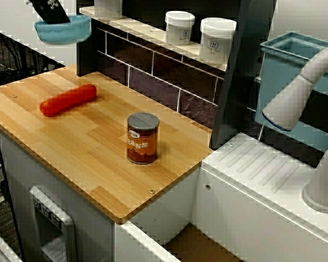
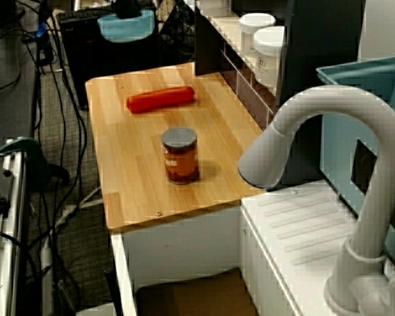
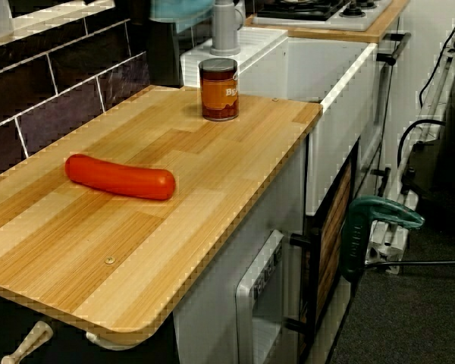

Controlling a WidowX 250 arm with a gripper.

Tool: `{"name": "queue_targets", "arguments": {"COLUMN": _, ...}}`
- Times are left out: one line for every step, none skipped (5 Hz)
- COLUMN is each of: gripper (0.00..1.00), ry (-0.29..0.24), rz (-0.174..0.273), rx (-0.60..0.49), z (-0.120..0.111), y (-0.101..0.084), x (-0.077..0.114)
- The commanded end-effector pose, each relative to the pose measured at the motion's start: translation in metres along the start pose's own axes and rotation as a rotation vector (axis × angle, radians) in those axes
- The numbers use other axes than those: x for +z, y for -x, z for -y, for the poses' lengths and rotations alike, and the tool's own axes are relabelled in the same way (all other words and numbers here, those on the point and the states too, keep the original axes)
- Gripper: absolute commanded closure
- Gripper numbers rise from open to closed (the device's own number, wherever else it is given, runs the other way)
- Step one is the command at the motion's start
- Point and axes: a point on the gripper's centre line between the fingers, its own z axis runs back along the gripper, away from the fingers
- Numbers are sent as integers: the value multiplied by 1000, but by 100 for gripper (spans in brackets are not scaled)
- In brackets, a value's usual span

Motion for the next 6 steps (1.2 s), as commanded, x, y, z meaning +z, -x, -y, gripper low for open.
{"name": "queue_targets", "arguments": {"gripper": 100, "ry": -115, "rz": 23, "rx": -1, "z": -22, "y": -3, "x": -5}}
{"name": "queue_targets", "arguments": {"gripper": 100, "ry": -115, "rz": 17, "rx": -16, "z": -16, "y": 2, "x": -11}}
{"name": "queue_targets", "arguments": {"gripper": 100, "ry": -122, "rz": 16, "rx": -33, "z": -7, "y": 13, "x": -20}}
{"name": "queue_targets", "arguments": {"gripper": 100, "ry": -135, "rz": 4, "rx": -47, "z": -1, "y": 21, "x": -35}}
{"name": "queue_targets", "arguments": {"gripper": 100, "ry": -155, "rz": -6, "rx": -52, "z": 3, "y": 28, "x": -53}}
{"name": "queue_targets", "arguments": {"gripper": 100, "ry": -176, "rz": -19, "rx": -60, "z": 5, "y": 31, "x": -70}}
